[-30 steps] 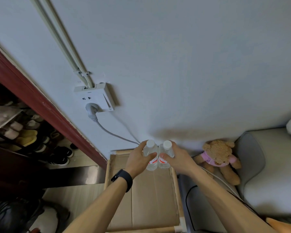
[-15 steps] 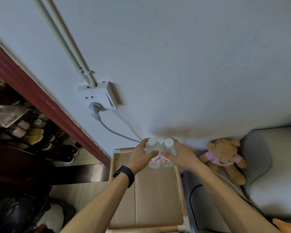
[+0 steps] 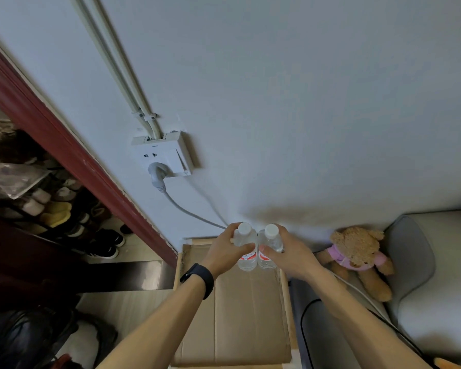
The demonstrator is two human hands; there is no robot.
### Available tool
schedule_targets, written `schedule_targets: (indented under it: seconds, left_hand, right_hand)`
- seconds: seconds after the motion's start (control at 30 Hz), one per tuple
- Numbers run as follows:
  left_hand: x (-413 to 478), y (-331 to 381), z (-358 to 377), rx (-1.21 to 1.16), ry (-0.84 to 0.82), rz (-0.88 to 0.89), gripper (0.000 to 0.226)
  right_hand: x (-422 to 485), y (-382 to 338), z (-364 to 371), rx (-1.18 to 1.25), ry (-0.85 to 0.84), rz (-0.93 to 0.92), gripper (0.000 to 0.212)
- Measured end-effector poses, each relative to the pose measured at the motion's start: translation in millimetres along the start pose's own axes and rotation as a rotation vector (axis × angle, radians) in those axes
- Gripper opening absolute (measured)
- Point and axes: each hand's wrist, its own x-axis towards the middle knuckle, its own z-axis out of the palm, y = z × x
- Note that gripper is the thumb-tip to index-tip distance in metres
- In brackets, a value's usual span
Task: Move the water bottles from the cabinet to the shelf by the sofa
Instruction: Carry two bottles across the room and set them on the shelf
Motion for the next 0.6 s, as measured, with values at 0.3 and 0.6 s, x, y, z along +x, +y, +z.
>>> schedule_targets:
  seconds: [0.3,0.6]
  left_hand:
    - [-3,-2,3,0.047,0.014,0.021,0.056]
    - [-11,-2,2,0.073,-0.041,0.032,0.082]
  right_hand:
    - [-4,-1,14,-0.015,0.082,0.019,0.049]
    - [-6,-2,5,0.052,-0.022,0.102,0.097]
